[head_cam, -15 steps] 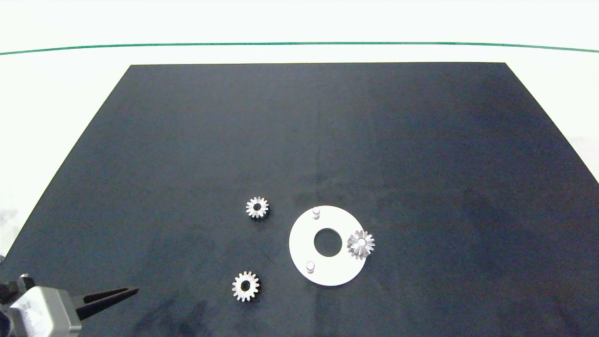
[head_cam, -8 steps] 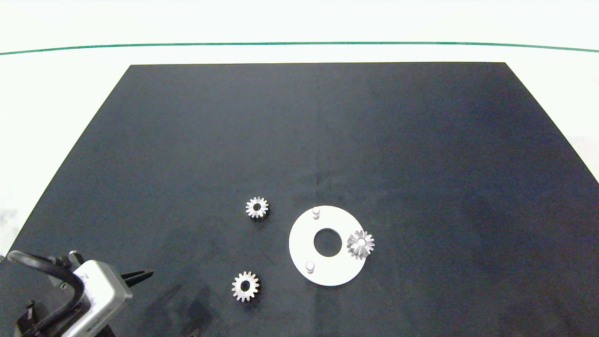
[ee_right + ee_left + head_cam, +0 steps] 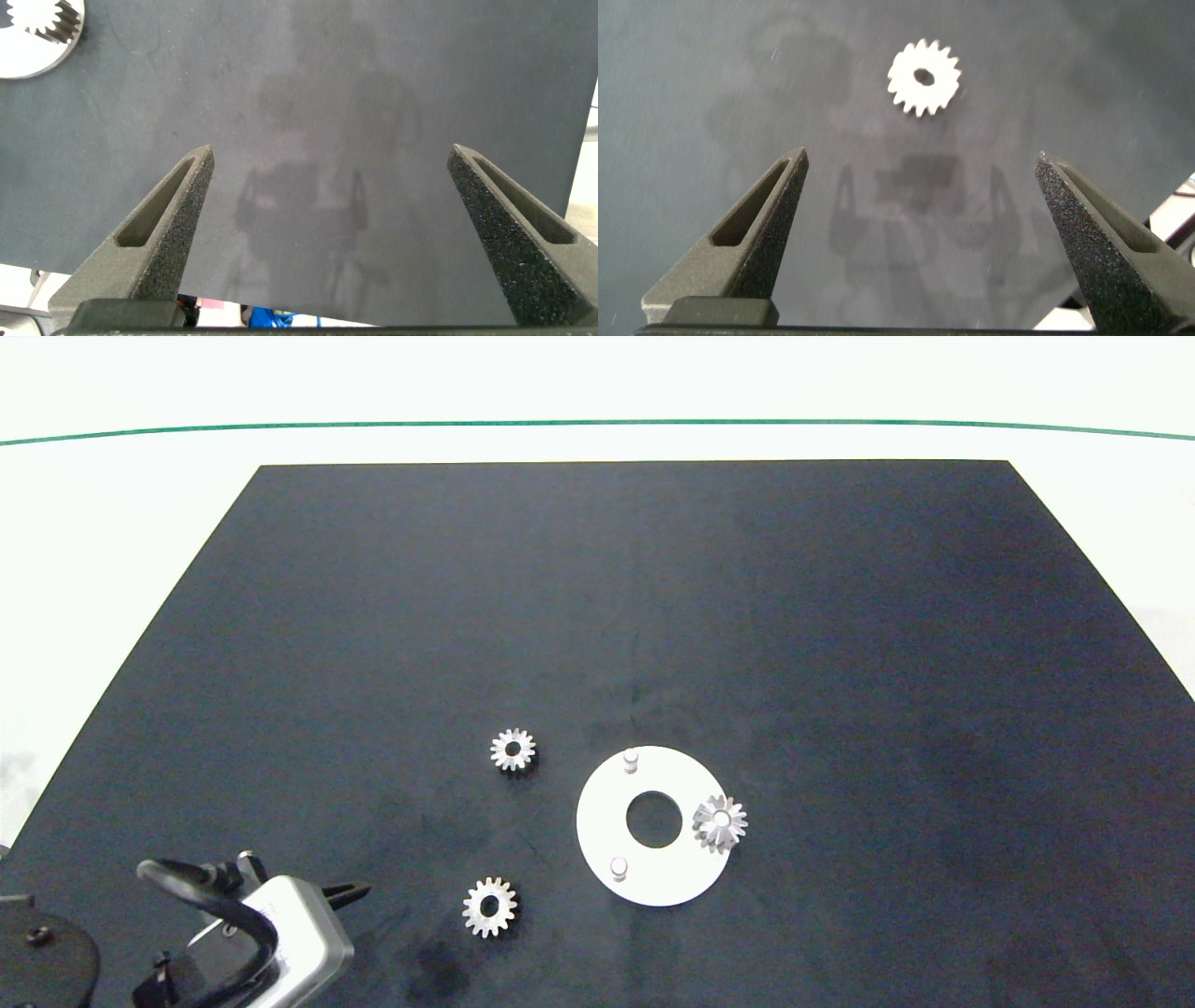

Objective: Install three planetary gears onto the carrier pins

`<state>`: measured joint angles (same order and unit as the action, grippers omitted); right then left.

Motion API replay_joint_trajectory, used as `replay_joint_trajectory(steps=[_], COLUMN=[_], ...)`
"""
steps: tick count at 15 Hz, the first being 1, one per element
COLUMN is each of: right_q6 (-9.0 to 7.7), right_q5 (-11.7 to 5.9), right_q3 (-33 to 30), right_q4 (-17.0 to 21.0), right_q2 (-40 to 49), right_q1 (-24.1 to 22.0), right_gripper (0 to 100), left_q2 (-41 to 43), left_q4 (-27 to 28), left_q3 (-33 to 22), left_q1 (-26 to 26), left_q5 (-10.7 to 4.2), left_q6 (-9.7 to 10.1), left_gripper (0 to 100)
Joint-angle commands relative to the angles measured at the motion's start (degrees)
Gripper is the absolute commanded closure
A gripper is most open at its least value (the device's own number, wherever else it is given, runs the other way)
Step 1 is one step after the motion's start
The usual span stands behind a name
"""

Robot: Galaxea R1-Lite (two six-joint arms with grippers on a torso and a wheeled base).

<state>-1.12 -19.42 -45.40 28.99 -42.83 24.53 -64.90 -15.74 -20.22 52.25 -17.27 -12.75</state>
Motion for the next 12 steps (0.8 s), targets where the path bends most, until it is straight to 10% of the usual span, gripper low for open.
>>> replay_joint_trajectory(steps=[1, 12], right_q6=[-0.02, -0.2], right_q5=[-0.09, -0.09], right_q3=[0.9, 1.2], right_q4=[0.2, 0.2], right_q2=[-0.2, 0.2], right_q1=[0.0, 0.0], right_gripper=[0, 0], left_q2=[-6.2, -14.9], left_q4=[-3.7, -7.8], left_q3=[-0.7, -3.7], left_q1=[2.0, 5.8], left_q5=[-0.66, -2.94], left_q6=[-0.17, 0.27], left_gripper=[0, 0])
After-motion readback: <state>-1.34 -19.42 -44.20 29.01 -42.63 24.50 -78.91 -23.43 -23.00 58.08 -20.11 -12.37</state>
